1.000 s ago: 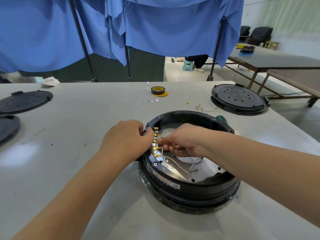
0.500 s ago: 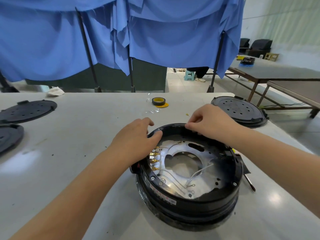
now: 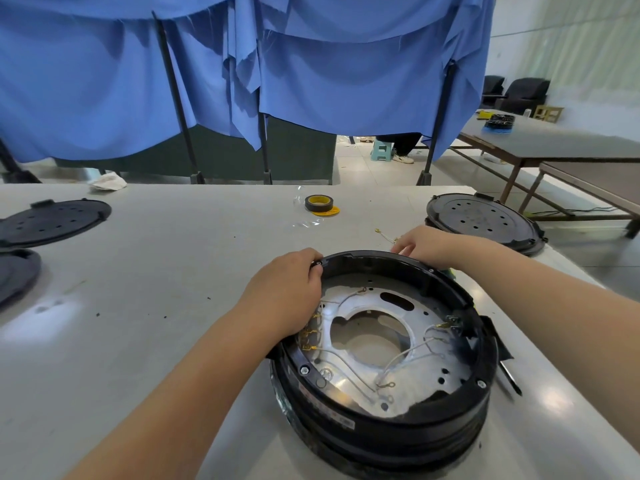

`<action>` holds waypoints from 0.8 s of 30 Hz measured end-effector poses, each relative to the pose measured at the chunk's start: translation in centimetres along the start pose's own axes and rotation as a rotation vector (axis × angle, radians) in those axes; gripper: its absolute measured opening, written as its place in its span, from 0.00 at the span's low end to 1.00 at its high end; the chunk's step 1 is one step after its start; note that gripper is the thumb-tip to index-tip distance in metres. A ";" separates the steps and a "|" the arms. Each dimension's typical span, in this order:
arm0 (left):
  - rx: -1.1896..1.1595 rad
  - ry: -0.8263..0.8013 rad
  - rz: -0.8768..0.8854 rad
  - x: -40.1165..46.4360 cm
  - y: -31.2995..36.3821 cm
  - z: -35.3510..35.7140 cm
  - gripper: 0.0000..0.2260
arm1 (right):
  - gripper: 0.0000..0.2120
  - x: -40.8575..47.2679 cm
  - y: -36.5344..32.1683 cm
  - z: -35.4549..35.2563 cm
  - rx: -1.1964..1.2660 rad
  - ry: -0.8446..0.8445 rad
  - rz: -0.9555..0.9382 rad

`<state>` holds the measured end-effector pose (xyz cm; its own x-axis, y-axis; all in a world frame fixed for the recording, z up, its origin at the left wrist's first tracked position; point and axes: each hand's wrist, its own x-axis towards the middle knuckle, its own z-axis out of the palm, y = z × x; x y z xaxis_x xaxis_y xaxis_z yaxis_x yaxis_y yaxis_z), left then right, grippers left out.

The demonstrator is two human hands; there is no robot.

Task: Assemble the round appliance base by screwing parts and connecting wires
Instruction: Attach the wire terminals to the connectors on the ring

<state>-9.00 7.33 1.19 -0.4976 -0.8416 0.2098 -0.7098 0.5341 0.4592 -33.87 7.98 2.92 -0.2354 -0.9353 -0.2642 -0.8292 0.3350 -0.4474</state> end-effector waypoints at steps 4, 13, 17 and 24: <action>-0.002 0.010 -0.006 0.0 0.0 0.0 0.14 | 0.13 0.3 0.2 0.1 -0.066 -0.009 0.003; 0.004 0.011 -0.019 -0.1 0.2 0.0 0.14 | 0.04 0.2 0.3 0.0 0.093 0.313 -0.019; 0.010 0.007 -0.025 -0.1 0.3 0.0 0.14 | 0.06 -0.7 -0.3 -0.9 0.094 0.460 -0.036; 0.001 -0.005 -0.031 -0.2 0.1 -0.1 0.15 | 0.05 -2.7 -1.4 -1.8 0.285 0.750 -0.140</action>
<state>-8.93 7.56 1.28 -0.4780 -0.8574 0.1909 -0.7255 0.5078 0.4646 -32.95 9.81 5.78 -0.4999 -0.7640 0.4079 -0.7389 0.1305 -0.6611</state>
